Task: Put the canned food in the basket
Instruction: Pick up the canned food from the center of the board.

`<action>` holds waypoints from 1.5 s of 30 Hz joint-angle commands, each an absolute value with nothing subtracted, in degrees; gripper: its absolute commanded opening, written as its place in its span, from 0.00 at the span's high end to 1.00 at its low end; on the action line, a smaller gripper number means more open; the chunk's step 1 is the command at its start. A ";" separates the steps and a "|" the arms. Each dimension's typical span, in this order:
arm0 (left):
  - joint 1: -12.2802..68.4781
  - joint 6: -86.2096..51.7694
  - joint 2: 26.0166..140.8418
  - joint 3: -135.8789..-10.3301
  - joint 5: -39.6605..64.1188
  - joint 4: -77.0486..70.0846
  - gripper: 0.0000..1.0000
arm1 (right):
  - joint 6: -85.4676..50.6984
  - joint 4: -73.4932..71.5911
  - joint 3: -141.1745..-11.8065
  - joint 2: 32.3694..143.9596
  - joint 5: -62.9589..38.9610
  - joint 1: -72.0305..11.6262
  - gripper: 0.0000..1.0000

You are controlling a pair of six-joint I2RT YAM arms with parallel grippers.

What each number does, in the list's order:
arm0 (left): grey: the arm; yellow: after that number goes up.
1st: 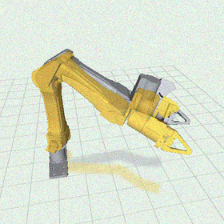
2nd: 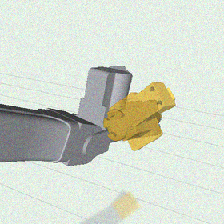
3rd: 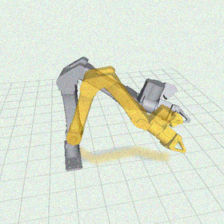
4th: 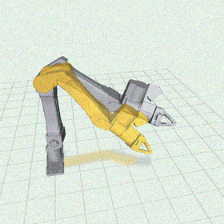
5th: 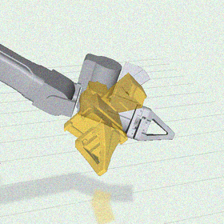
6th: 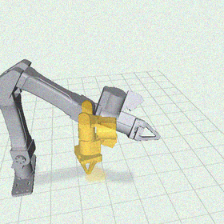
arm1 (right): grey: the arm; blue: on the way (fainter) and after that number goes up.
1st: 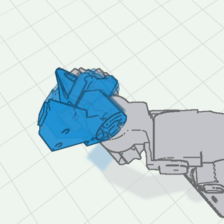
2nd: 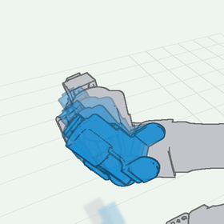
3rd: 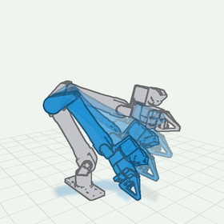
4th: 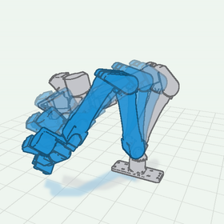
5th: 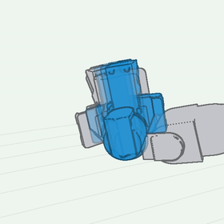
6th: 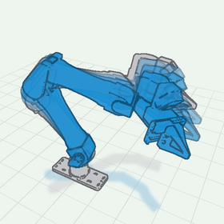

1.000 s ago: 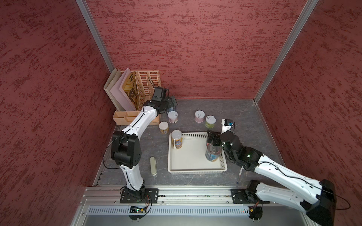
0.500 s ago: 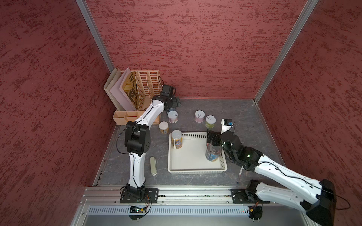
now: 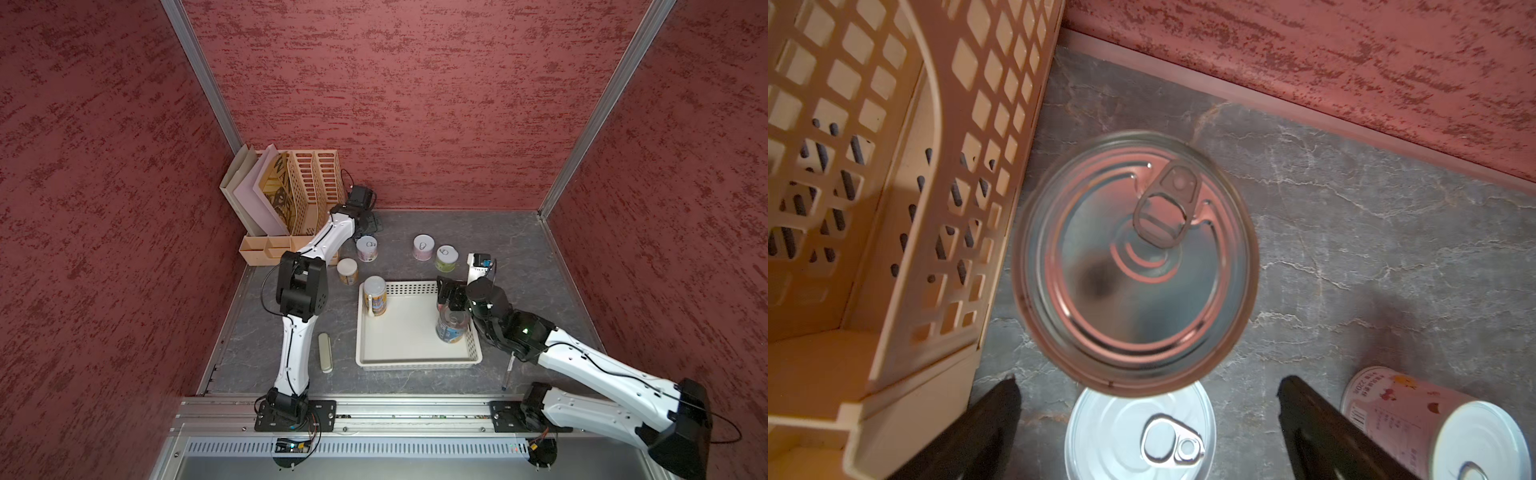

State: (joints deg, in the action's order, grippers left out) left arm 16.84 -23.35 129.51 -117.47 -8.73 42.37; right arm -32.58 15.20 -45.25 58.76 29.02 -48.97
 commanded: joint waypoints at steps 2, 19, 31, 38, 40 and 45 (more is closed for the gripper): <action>16.96 -21.37 133.41 -123.36 -11.74 43.62 0.00 | -33.21 14.08 -45.77 59.48 28.31 -48.43 0.02; 16.12 -14.75 142.96 -134.11 -14.86 43.26 0.00 | -33.56 14.06 -46.78 63.10 27.25 -48.43 0.02; 15.72 -10.79 144.19 -135.70 -15.12 41.80 0.00 | -33.66 13.89 -46.90 63.72 27.16 -48.49 0.02; 15.68 -9.37 144.93 -135.69 -15.07 41.14 0.10 | -33.67 13.89 -47.02 64.16 27.07 -48.43 0.02; 15.68 -9.08 145.10 -135.70 -15.18 41.15 0.12 | -33.67 13.88 -47.08 64.25 27.03 -48.44 0.02; 15.64 -8.87 145.18 -135.70 -15.20 41.12 0.23 | -33.66 13.95 -47.21 64.42 26.97 -48.43 0.02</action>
